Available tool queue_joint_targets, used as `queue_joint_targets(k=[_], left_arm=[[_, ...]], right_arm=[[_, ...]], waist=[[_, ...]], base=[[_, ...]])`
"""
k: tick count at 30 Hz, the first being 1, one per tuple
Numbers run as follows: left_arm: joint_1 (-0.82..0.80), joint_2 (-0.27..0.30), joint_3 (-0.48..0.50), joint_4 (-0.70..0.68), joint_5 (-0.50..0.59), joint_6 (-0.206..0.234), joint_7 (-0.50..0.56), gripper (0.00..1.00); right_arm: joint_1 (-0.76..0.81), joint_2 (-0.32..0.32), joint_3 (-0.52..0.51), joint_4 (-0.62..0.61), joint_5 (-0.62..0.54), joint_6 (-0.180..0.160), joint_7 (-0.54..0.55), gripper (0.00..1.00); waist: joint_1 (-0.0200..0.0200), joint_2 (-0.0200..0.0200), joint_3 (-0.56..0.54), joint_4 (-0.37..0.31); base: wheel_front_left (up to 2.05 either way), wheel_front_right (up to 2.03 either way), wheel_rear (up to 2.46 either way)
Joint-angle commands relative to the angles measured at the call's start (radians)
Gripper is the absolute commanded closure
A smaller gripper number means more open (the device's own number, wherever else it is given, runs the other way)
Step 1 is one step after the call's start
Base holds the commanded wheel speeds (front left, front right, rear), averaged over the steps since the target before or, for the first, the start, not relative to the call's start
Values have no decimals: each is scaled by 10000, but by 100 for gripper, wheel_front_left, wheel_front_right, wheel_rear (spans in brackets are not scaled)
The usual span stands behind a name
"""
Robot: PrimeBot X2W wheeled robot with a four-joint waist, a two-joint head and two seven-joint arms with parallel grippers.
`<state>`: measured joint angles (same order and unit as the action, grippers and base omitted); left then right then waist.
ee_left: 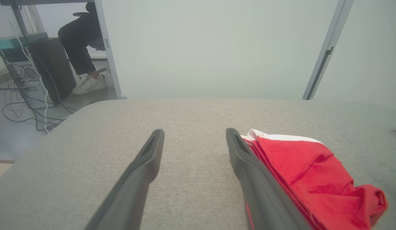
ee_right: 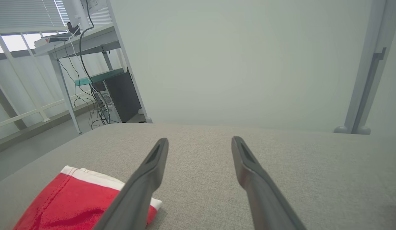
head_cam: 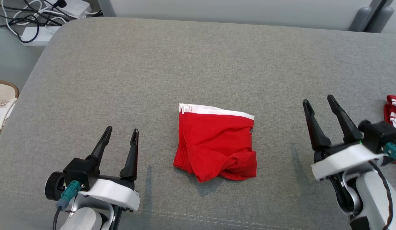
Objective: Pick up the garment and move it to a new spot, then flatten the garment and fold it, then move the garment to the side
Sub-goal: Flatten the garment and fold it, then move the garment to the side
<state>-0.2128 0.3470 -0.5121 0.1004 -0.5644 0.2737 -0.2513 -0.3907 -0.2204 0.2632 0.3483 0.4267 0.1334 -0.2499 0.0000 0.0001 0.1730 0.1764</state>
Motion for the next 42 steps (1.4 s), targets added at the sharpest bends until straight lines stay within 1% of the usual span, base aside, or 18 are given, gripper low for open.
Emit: queue_joint_targets(k=[1, 5, 11, 15, 22, 26, 28, 32, 35, 39, 40, 42], left_arm=[[-263, 350, 473, -266, 51, 110, -91, 0], [-206, 454, 599, -312, 25, 190, -92, 0], [-104, 606, 735, -407, -6, 293, -89, 0], [-150, 667, 707, -437, 10, 279, -55, 0], [-223, 617, 635, -439, 36, 259, -51, 0], [-234, 538, 601, -426, 33, 232, -59, 0], [-252, 471, 573, -397, 35, 208, -64, 0], [-342, 276, 473, -342, 66, 138, -74, 0], [-418, 123, 436, -291, 84, 84, -82, 0], [-468, -66, 447, -163, 100, -9, -92, 0], [-474, -157, 466, -96, 118, -59, -96, 0], [-479, -239, 481, -26, 142, -109, -98, 0]], right_arm=[[451, 148, -183, -510, -267, -27, -115, 0], [1465, 518, -935, -909, -703, -27, -116, 0], [2082, 875, -1156, -1087, -825, -27, -117, 0], [2061, 867, -1052, -955, -804, -27, -117, 0], [1540, 484, -660, -131, -625, -27, -28, 0], [971, 370, 130, 559, -210, -27, 473, 0], [593, 323, 698, 928, 193, -27, 827, 0], [-136, 18, 2014, 1619, 986, -27, 1561, 0], [-604, -168, 2820, 2009, 1797, -27, 2073, 0], [-1159, -364, 3615, 2409, 2966, -27, 2757, 0], [-1441, -473, 3998, 2534, 3495, -27, 3044, 0], [-1701, -561, 4382, 2628, 4071, -27, 3390, 0]], waist=[[0, -1, -15, -122], [0, -1, -81, -327], [0, -1, -117, -547], [0, -1, -110, -567], [0, -1, -146, -279], [0, -1, -104, -77], [0, -1, -87, 33], [0, -1, 2, 350], [0, -1, 92, 608], [0, -1, 175, 878], [0, -1, 195, 983], [0, -1, 207, 1070]], base=[[0, 0, 0], [0, 0, 0], [0, 0, 0], [0, 0, 0], [0, 0, 0], [0, 0, 0], [0, 0, 0], [0, 0, 0], [0, 0, 0], [0, 0, 0], [0, 0, 0], [0, 0, 0]])
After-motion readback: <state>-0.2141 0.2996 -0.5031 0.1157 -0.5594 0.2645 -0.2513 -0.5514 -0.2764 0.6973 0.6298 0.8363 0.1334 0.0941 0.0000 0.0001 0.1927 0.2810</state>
